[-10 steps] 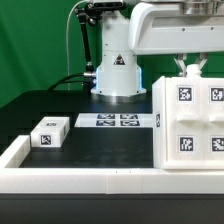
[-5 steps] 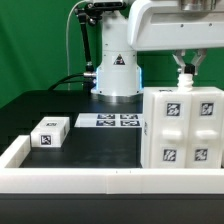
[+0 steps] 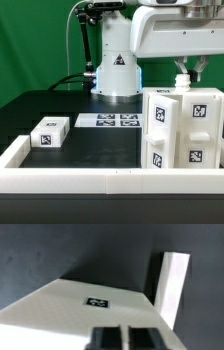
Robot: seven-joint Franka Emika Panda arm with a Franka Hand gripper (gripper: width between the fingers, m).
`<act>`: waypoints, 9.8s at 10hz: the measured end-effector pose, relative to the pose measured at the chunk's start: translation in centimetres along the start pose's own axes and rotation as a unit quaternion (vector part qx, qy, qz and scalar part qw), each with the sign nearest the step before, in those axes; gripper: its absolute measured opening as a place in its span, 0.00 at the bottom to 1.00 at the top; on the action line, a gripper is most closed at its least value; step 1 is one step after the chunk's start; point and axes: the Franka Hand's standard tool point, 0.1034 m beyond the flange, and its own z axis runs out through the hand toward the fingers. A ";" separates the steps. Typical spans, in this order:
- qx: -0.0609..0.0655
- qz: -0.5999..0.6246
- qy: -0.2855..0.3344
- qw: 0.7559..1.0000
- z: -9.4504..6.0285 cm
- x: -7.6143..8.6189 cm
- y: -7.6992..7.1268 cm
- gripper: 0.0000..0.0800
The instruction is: Assemble cabinet
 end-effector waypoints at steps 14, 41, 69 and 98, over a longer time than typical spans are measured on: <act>-0.006 0.037 0.058 0.998 1.7 -5.3 2.7 1.00; -0.027 0.017 0.003 0.999 13.2 -15.3 23.6 1.00; 0.000 0.058 0.048 0.997 -5.8 -0.2 6.8 0.70; 0.040 0.381 0.096 0.919 -2.4 3.5 2.2 0.70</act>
Offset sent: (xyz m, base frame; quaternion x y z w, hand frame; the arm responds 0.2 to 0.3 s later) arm 0.0000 0.0000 0.0000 0.0000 0.0000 0.0000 1.0000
